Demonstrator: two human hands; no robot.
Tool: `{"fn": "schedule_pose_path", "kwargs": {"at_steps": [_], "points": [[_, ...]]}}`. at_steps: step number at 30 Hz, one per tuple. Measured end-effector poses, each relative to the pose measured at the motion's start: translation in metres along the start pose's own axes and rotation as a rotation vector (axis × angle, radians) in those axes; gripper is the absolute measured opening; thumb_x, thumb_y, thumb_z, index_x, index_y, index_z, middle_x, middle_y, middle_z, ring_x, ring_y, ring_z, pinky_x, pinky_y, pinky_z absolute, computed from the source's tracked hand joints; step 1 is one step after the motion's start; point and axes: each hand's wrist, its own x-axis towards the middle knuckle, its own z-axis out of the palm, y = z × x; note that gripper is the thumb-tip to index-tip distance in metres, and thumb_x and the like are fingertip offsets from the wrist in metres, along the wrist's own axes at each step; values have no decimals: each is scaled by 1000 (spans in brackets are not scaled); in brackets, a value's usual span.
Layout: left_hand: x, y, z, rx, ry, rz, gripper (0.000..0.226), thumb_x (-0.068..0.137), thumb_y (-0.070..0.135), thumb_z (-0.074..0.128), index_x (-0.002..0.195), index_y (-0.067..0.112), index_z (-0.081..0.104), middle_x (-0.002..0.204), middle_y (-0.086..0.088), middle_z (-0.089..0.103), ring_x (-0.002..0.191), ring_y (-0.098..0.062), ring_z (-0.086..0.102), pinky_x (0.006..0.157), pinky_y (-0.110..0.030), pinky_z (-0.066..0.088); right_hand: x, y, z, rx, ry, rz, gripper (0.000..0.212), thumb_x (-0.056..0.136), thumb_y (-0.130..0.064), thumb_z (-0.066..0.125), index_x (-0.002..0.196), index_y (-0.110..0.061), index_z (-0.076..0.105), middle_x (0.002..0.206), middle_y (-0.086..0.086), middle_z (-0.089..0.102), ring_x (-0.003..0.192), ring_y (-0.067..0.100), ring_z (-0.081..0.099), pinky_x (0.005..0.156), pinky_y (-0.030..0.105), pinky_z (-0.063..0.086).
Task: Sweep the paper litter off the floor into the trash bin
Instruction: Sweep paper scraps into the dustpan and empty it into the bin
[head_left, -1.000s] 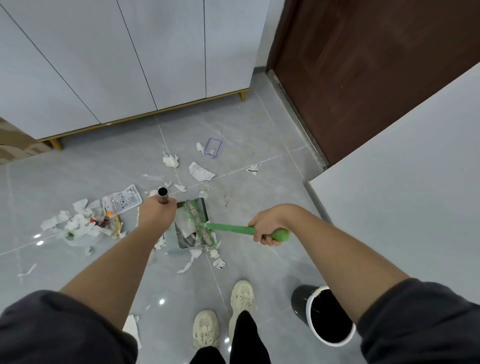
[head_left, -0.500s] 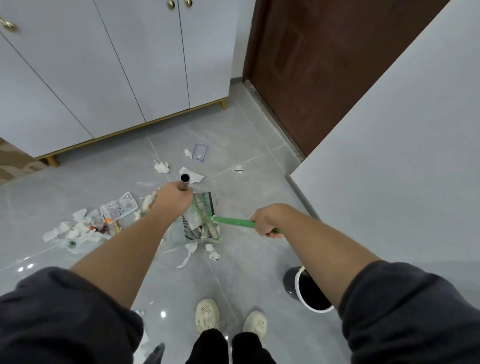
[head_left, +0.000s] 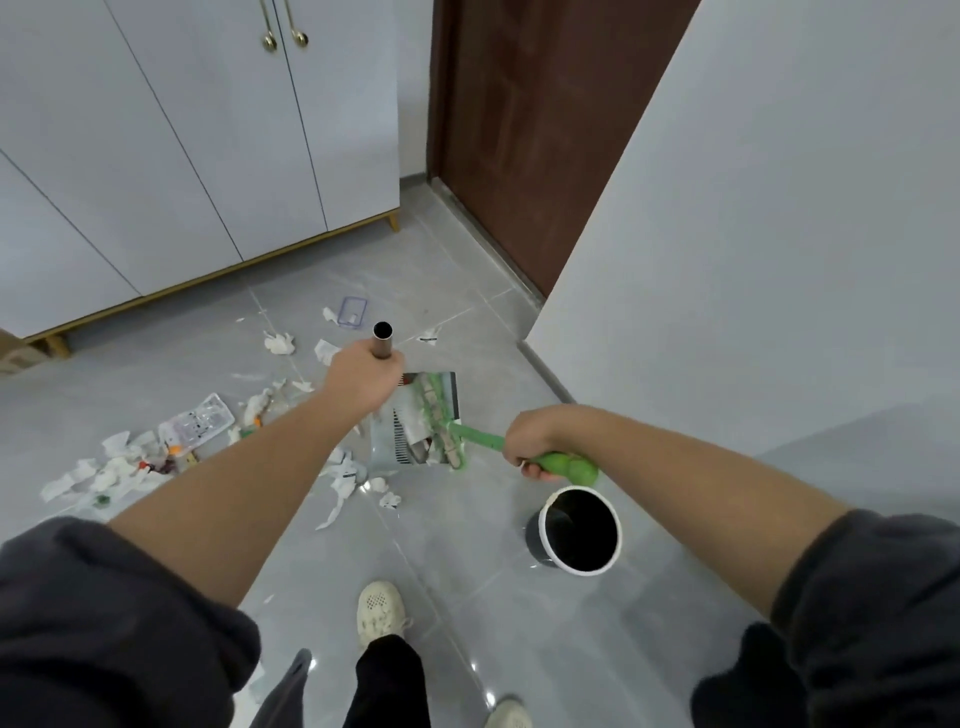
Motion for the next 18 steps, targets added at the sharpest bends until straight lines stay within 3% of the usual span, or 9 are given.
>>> {"fn": "schedule_pose_path", "kwargs": {"at_steps": [5,8,10,13,18], "points": [[-51,16,38,-42,-27,42,16,74,26,48,66,14,54,59,-14,59,55,-30,60,68,-44,57,-52,67,2,-109,34,0,19,92,2,30,76,-5,38,44,8,43,21,13,36,33,11,35],[-92,37,65,-46,-42,64,15,77,21,50,68,12,58,65,-21,67,59,-35,68,73,-47,62,-79,103,8,-165,4,-11,22,95,0,29,76,-3,38,57,11,41,36,15,39,38,19,36],[-120,52,82,-39,-60,82,14,81,18,52,74,9,61,77,-26,71,70,-39,73,74,-48,63,-94,127,7,-168,-2,8,20,96,-2,29,78,-3,39,53,10,41,32,13,40,35,16,36],[-150,73,101,-20,-120,87,14,85,16,53,78,8,62,82,-24,71,75,-36,74,70,-38,63,-120,160,1,-107,-16,67,13,96,-5,34,85,-5,42,42,4,44,26,10,41,33,11,39],[-177,106,114,26,-206,97,12,87,13,53,82,5,60,80,-25,70,70,-32,73,60,-31,60,-158,194,-17,-130,-69,148,14,96,-13,38,89,-6,47,47,1,50,31,7,46,36,11,43]]}}
